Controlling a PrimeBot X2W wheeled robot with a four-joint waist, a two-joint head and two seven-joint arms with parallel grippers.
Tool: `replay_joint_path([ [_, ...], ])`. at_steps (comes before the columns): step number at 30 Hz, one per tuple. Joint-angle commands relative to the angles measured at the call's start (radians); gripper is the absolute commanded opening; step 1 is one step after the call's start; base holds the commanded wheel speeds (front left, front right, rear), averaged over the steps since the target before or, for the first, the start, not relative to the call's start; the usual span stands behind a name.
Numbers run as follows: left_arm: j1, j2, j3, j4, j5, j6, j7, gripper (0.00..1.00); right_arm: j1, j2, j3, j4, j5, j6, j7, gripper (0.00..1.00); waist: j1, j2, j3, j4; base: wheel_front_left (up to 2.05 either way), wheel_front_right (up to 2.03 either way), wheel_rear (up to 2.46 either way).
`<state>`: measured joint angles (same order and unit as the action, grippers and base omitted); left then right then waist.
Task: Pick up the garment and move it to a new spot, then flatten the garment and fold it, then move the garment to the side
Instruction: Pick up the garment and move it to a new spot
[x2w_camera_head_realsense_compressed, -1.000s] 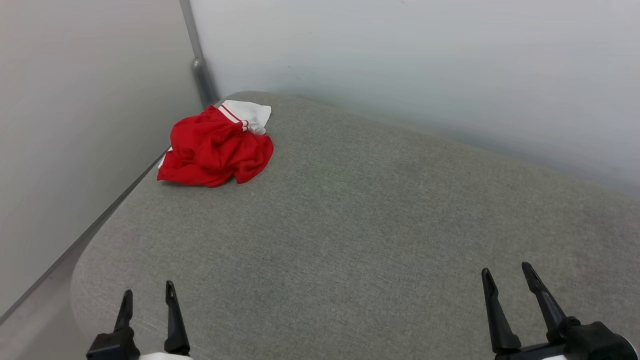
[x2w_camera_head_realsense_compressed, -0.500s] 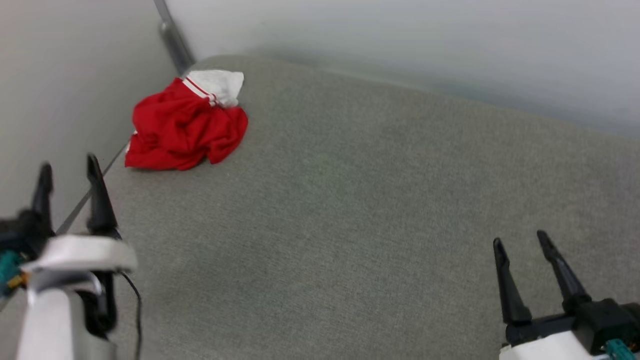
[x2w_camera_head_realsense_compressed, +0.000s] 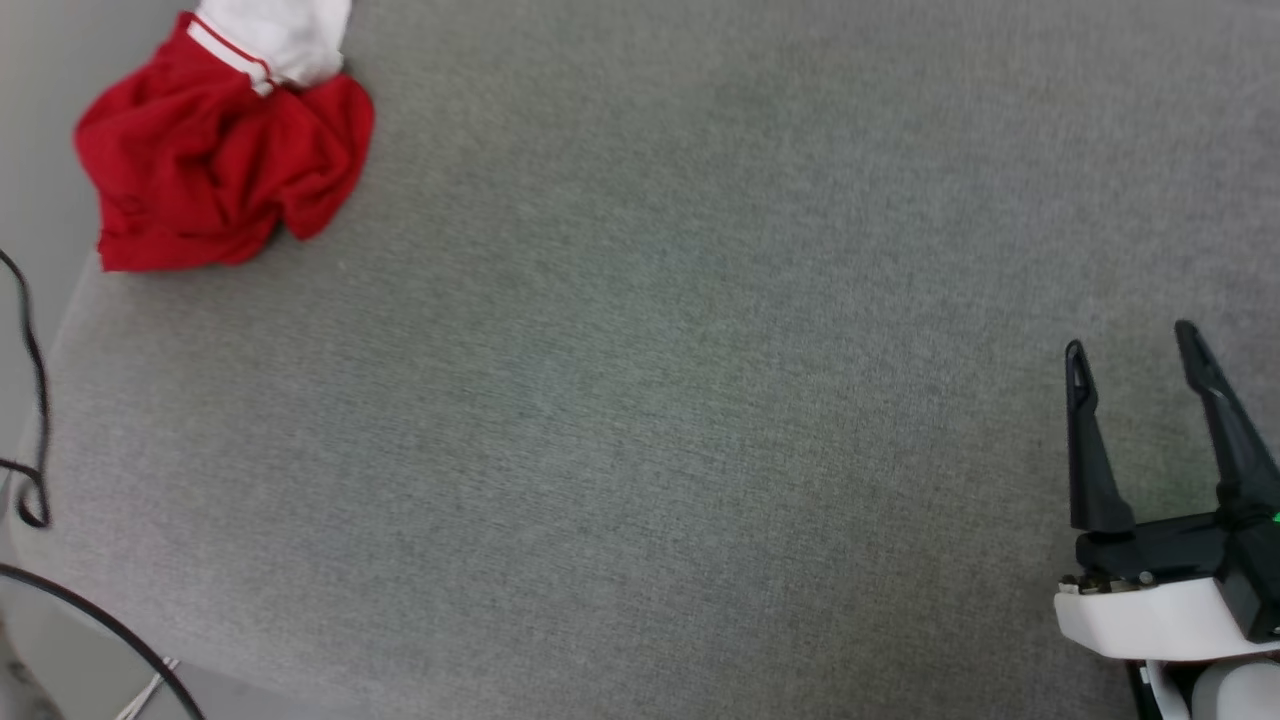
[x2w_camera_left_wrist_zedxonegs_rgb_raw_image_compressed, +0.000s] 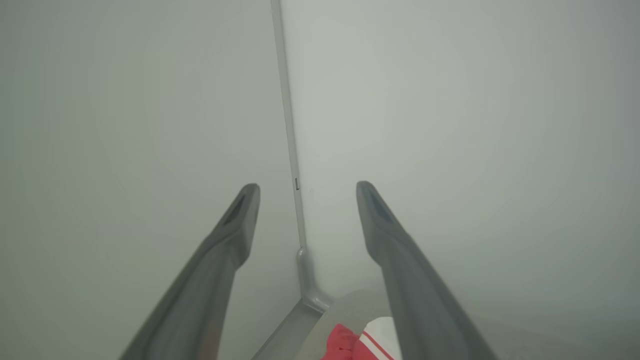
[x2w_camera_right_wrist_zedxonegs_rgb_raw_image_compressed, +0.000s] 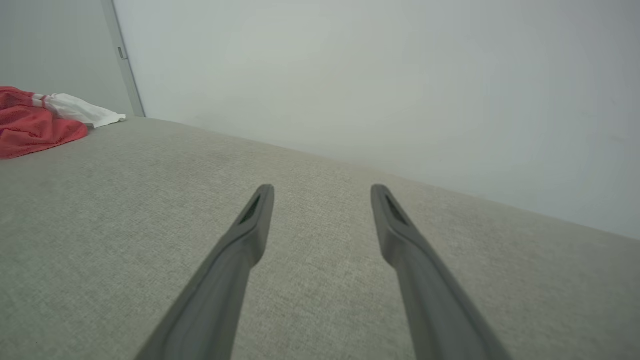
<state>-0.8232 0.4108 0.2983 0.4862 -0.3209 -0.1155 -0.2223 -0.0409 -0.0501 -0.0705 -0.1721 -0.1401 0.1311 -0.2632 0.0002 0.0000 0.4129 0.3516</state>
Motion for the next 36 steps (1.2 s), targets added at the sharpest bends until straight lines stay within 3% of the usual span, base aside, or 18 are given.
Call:
replay_joint_path([
  [1,-0.046,0.029,-0.011,0.027,-0.007,-0.006,0.019,1.00,-0.019,0.000,-0.002,-0.018,-0.016,-0.001,-0.002,1.00,-0.0002,0.0000,0.093,-0.029,0.00,0.00,0.00],
  [8,-0.209,0.152,-0.146,0.172,-0.151,-0.013,0.259,1.00,-0.024,-0.014,-0.041,-0.105,-0.065,-0.001,-0.002,1.00,-0.0002,0.0000,0.196,-0.050,0.00,0.00,0.00],
  [16,-0.203,0.289,-0.400,0.225,-0.407,-0.013,0.603,1.00,-0.038,-0.030,-0.039,-0.166,-0.073,-0.001,-0.002,1.00,-0.0002,0.0000,0.269,-0.068,0.00,0.00,0.00],
  [23,-0.151,0.317,-0.507,0.240,-0.669,-0.013,0.878,1.00,-0.034,-0.041,-0.040,-0.173,-0.078,-0.001,-0.001,1.00,-0.0002,0.0000,0.305,-0.078,0.00,0.00,0.00],
  [30,-0.104,0.283,-0.576,0.261,-0.775,-0.014,0.921,1.00,-0.031,-0.044,-0.044,-0.166,-0.077,-0.001,0.001,1.00,-0.0002,0.0000,0.314,-0.082,0.00,0.00,0.00],
  [31,-0.105,0.285,-0.589,0.260,-0.772,-0.014,0.912,0.41,-0.030,-0.043,-0.042,-0.164,-0.077,-0.001,0.001,1.00,-0.0002,0.0000,0.310,-0.083,0.00,0.00,0.00],
  [32,-0.108,0.287,-0.595,0.265,-0.774,-0.014,0.902,0.00,-0.029,-0.043,-0.040,-0.162,-0.078,-0.001,0.001,1.00,-0.0002,0.0000,0.306,-0.083,0.00,0.00,0.00],
  [36,-0.148,0.332,-0.622,0.260,-0.746,-0.013,0.819,0.00,-0.029,-0.039,-0.024,-0.155,-0.074,-0.001,0.000,1.00,-0.0002,0.0000,0.273,-0.083,0.00,0.00,0.00],
])
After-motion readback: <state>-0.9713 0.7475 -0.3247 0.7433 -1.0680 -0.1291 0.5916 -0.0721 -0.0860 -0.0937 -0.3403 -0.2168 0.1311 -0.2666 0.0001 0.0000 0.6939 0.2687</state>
